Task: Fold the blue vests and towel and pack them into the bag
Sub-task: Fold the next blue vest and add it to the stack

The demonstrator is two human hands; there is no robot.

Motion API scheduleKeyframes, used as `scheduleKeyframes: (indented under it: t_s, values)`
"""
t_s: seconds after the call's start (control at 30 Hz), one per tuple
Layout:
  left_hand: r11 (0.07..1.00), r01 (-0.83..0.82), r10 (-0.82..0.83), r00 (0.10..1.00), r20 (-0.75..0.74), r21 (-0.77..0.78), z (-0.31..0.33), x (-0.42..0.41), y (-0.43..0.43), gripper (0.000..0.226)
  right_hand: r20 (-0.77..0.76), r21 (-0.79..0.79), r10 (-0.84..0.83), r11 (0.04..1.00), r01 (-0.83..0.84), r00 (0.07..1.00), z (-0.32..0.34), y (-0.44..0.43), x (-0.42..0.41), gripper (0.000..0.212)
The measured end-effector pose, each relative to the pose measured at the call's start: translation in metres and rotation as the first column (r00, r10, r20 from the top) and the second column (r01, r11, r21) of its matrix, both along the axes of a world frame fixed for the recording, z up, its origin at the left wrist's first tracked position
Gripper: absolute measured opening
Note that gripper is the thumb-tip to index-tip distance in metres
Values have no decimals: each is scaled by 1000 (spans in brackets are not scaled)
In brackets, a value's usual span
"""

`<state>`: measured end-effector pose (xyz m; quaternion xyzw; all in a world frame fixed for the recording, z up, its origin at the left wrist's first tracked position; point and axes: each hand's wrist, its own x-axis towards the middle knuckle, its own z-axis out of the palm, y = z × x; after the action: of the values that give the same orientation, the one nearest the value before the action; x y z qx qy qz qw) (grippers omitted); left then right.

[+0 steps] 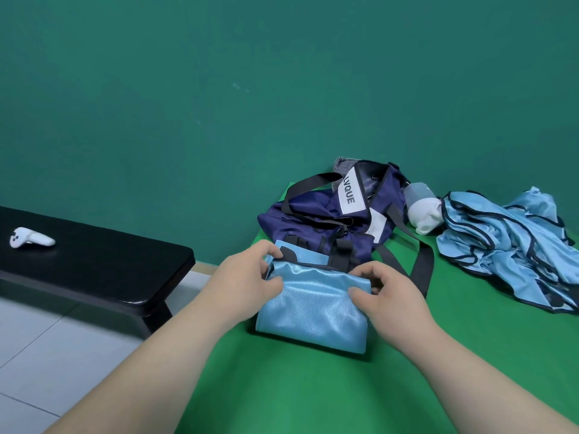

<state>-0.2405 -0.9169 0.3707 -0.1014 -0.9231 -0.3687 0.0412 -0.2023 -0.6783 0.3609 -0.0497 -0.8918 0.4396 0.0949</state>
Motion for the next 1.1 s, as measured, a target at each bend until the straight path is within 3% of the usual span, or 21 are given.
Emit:
scheduleKeyframes:
  t_s: [0.17, 0.37, 0.43, 0.5, 0.57, 0.7, 0.77, 0.83, 0.93, 1.03, 1.1]
  values:
    - [997, 14, -9, 998, -70, 73, 26, -3, -7, 24, -67, -209, -1, 978, -13, 998, 23, -2, 2, 16]
    - [996, 14, -10, 998, -56, 86, 58, -39, 4, 21, -86, -301, -72, 953, 43, 994, 39, 1, -29, 13]
    - [1000, -1, 1, 1000, 10, 28, 50, -57, 10, 19, -31, -206, -87, 975, 79, 996, 32, -1, -43, 10]
    - [997, 4, 1, 998, 68, -71, 33, -70, 14, 20, 43, 4, -55, 998, 55, 998, 19, -2, -52, 7]
    - [997, -38, 42, 997, 69, -62, 16, -76, 13, 26, 42, 134, -28, 991, 22, 999, 10, -2, -55, 10]
    - [997, -69, 60, 977, -204, -36, 1, -73, 8, 40, -155, 341, 28, 940, 27, 987, -1, 6, -57, 41]
    - [995, 40, -71, 934, -351, -95, 0, -67, 8, 29, -307, 478, 114, 877, 49, 945, -6, 5, -55, 33]
    - [961, 144, -228, 897, -379, -236, 1, -63, 7, 21, -381, 572, 227, 820, 35, 896, -10, 3, -56, 22]
    - [912, 212, -317, 907, -276, -351, -1, -65, 3, 29, -295, 592, 295, 803, -68, 909, -10, 3, -55, 29]
    - [912, 242, -301, 943, -142, -331, -7, -70, -2, 37, -106, 547, 311, 811, -206, 944, -16, 11, -52, 59]
    - [915, 271, -302, 951, -65, -298, -15, -74, -5, 40, -64, 500, 338, 825, -263, 939, -23, 16, -50, 67]
